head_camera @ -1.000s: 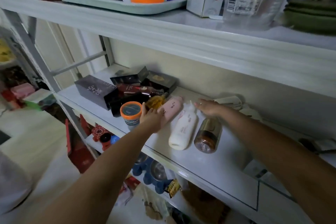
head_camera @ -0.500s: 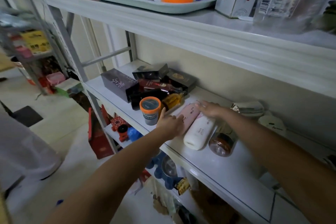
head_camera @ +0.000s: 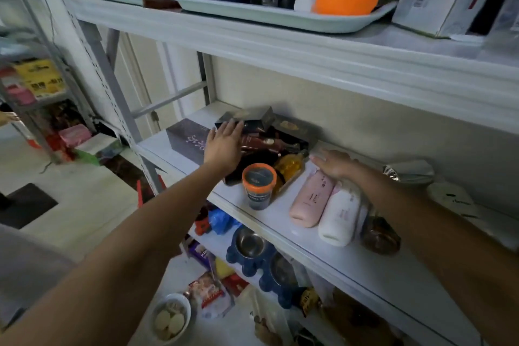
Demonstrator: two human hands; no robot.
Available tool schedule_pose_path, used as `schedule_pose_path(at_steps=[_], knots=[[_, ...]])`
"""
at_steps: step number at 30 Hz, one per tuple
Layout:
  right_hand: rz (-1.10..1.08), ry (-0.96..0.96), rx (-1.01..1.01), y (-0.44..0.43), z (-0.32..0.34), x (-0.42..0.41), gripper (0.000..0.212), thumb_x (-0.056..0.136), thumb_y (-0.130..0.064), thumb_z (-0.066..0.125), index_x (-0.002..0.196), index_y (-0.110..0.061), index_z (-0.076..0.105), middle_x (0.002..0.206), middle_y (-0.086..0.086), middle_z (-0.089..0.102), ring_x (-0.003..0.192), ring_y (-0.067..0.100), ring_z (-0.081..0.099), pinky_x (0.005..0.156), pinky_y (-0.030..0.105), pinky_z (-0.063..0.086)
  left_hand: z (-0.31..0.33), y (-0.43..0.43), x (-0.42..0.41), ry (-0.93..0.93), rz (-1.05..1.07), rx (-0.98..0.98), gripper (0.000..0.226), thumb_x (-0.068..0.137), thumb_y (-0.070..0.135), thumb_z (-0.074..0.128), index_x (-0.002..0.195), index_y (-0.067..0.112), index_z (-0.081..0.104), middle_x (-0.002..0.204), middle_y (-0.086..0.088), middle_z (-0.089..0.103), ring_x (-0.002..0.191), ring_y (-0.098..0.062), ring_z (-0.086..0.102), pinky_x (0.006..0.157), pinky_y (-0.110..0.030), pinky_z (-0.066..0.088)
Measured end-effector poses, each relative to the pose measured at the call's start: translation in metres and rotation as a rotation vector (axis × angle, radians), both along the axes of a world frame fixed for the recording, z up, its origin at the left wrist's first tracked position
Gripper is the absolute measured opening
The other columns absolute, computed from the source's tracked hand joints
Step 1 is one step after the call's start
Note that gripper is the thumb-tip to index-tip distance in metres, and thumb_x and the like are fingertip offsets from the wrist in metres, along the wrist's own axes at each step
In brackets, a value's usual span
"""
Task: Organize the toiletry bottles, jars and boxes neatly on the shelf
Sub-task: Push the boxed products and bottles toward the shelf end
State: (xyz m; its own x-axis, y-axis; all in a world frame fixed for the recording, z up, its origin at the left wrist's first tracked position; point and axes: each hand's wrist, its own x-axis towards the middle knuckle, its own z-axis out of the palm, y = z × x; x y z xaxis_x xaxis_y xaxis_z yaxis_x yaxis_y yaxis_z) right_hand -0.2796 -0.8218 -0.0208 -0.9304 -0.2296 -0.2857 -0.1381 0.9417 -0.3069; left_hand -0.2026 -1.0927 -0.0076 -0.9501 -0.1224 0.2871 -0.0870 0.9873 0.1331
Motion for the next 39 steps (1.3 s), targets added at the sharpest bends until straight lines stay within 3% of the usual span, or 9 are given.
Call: schedule_pose_path(at_steps=[6, 10, 15, 21, 28, 30, 34, 39], knots=[[-0.042, -0.006, -0.074, -0.036, 0.003, -0.005, 0.076, 0.087, -0.07, 0.028, 0.149, -0.029, 0.015, 0.156, 0.009, 0.02, 0.142, 0.033, 0.019, 0.116, 0.051, 0.015, -0.019, -0.064, -0.004, -0.177, 0.116, -0.006, 0.076, 0.087, 0.008, 0.053, 0.151, 0.017, 0.012, 0.159, -0.008, 0.005, 0.147, -0.025, 0.0, 0.119, -0.044, 0.005], [-0.013, -0.018, -0.023, -0.06, 0.001, -0.012, 0.076, 0.087, -0.072, 0.024, 0.149, -0.031, 0.012, 0.156, 0.007, 0.019, 0.143, 0.033, 0.015, 0.115, 0.055, 0.01, -0.031, -0.077, -0.012, -0.261, 0.088, -0.035, 0.08, 0.087, 0.008, 0.054, 0.151, 0.021, 0.008, 0.16, -0.006, 0.0, 0.147, -0.026, -0.003, 0.119, -0.044, 0.002], [0.027, -0.045, -0.007, -0.083, 0.003, -0.029, 0.078, 0.086, -0.073, 0.023, 0.15, -0.029, 0.011, 0.157, 0.007, 0.018, 0.143, 0.032, 0.019, 0.115, 0.052, 0.018, -0.044, -0.083, -0.012, -0.431, -0.008, -0.092, 0.075, 0.093, 0.014, 0.046, 0.152, 0.023, 0.001, 0.16, -0.005, 0.0, 0.147, -0.025, 0.0, 0.118, -0.045, 0.002], [0.078, -0.072, -0.086, -0.119, 0.011, -0.046, 0.075, 0.09, -0.067, 0.024, 0.15, -0.025, 0.012, 0.158, 0.006, 0.015, 0.143, 0.03, 0.018, 0.115, 0.049, 0.02, -0.047, -0.108, -0.018, -0.354, 0.035, -0.04, 0.077, 0.088, 0.002, 0.045, 0.152, 0.024, 0.007, 0.16, -0.007, 0.004, 0.147, -0.025, 0.003, 0.119, -0.043, 0.005], [0.09, -0.127, -0.067, -0.165, 0.006, -0.076, 0.084, 0.083, -0.075, 0.026, 0.15, -0.029, 0.008, 0.158, 0.004, 0.01, 0.144, 0.029, 0.015, 0.117, 0.049, 0.016, -0.05, -0.173, -0.051, -0.369, 0.154, 0.001, 0.082, 0.089, 0.0, 0.045, 0.151, 0.029, 0.001, 0.159, -0.009, -0.009, 0.146, -0.03, -0.008, 0.119, -0.046, 0.007], [0.07, -0.138, -0.079, -0.186, 0.01, -0.089, 0.093, 0.077, -0.081, 0.026, 0.15, -0.028, 0.007, 0.158, 0.003, 0.009, 0.144, 0.027, 0.018, 0.117, 0.046, 0.016, -0.046, -0.192, -0.065, -0.379, 0.128, -0.018, 0.083, 0.088, 0.001, 0.047, 0.151, 0.03, 0.002, 0.159, -0.009, -0.009, 0.146, -0.031, -0.008, 0.118, -0.047, 0.007], [0.067, -0.074, -0.029, -0.227, 0.023, -0.108, 0.071, 0.095, -0.056, 0.028, 0.151, -0.017, 0.008, 0.158, 0.007, 0.007, 0.144, 0.029, 0.013, 0.115, 0.039, 0.015, -0.033, -0.231, -0.095, -0.398, 0.043, -0.081, 0.092, 0.087, 0.002, 0.054, 0.15, 0.038, -0.002, 0.159, -0.006, -0.014, 0.146, -0.031, -0.009, 0.118, -0.05, 0.008], [-0.015, -0.08, 0.093, -0.249, 0.02, -0.129, 0.077, 0.094, -0.057, 0.035, 0.15, -0.013, 0.008, 0.158, 0.011, 0.007, 0.144, 0.033, 0.014, 0.116, 0.041, 0.018, -0.029, -0.252, -0.124, -0.555, -0.204, -0.259, 0.105, 0.078, 0.019, 0.071, 0.149, 0.039, -0.004, 0.159, -0.002, -0.008, 0.146, -0.029, -0.007, 0.116, -0.049, 0.002]])
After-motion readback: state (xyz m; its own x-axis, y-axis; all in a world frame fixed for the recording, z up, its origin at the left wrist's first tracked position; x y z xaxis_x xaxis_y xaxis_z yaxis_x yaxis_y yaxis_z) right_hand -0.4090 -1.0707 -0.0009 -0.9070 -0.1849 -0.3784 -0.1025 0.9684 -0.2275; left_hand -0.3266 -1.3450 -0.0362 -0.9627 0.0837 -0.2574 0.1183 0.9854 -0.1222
